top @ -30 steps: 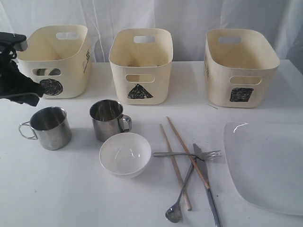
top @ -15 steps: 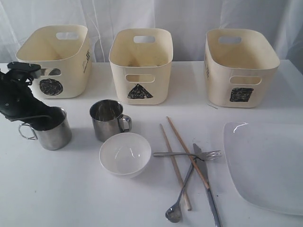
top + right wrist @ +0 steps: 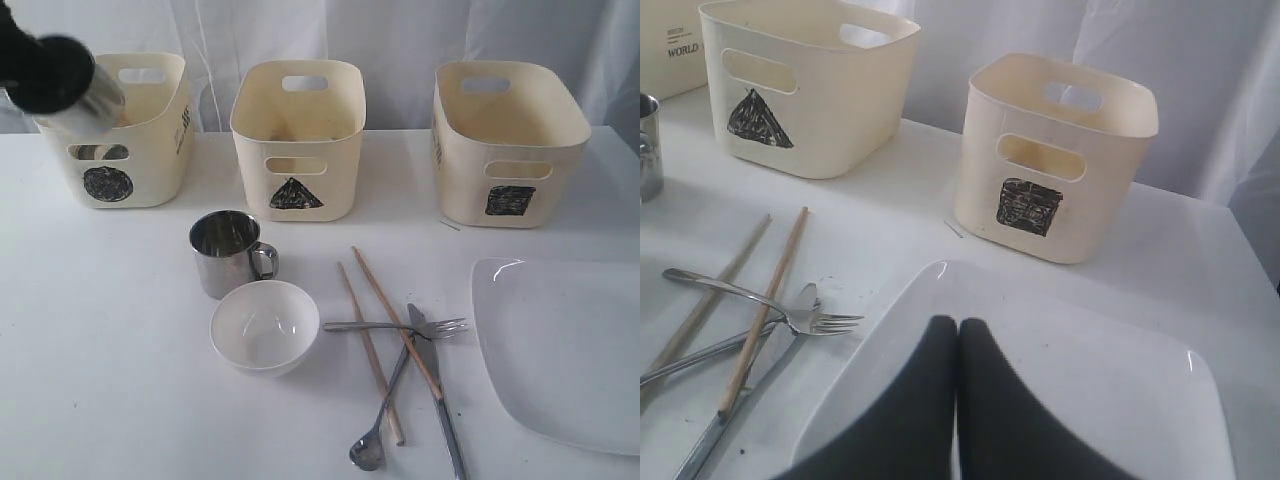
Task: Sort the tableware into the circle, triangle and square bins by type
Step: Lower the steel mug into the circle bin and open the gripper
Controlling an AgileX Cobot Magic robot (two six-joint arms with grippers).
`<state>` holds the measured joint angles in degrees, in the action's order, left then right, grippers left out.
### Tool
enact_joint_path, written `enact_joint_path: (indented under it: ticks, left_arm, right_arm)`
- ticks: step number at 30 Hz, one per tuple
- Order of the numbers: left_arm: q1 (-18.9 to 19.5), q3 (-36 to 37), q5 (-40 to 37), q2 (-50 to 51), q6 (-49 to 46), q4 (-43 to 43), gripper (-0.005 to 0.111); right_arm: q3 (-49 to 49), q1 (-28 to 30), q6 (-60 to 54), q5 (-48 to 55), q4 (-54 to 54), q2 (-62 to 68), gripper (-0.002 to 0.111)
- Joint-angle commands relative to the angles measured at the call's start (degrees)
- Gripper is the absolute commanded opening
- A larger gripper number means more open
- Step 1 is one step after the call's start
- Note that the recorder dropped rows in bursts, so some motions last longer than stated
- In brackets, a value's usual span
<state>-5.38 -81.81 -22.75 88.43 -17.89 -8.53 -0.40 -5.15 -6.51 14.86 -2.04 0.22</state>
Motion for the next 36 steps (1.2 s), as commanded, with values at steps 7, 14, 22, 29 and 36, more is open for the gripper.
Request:
enact_joint_path:
  ticks: [7,14,22,29,36]
  left_arm:
    - [4.06,-22.13,9.66,23.22,3.57,1.55,0.000]
    - [4.01,-34.01,11.14,37.98,5.25,1.55,0.000]
    - [4.01,-34.34,5.39,38.17,5.99,-0.80,0.020]
    - [4.01,-34.34,-2.65,32.91,5.43,-1.57,0.043]
    - [3.32,-31.02,-16.91,21.63,2.22,-2.65,0.040]
  right_arm:
    - [0.40,-0.16,0.30,0.02,0.08,-0.22,0.000]
    - [0.40,-0.16,0.30,0.02,0.08,-0.22,0.000]
    - [0.40,-0.16,0.30,0.02,0.08,-0.22,0.000]
    - [0.40,-0.16,0.30,0.13,0.08,-0.22,0.000]
    - [0.40,-0.16,0.30,0.13,0.08,-0.22,0.000]
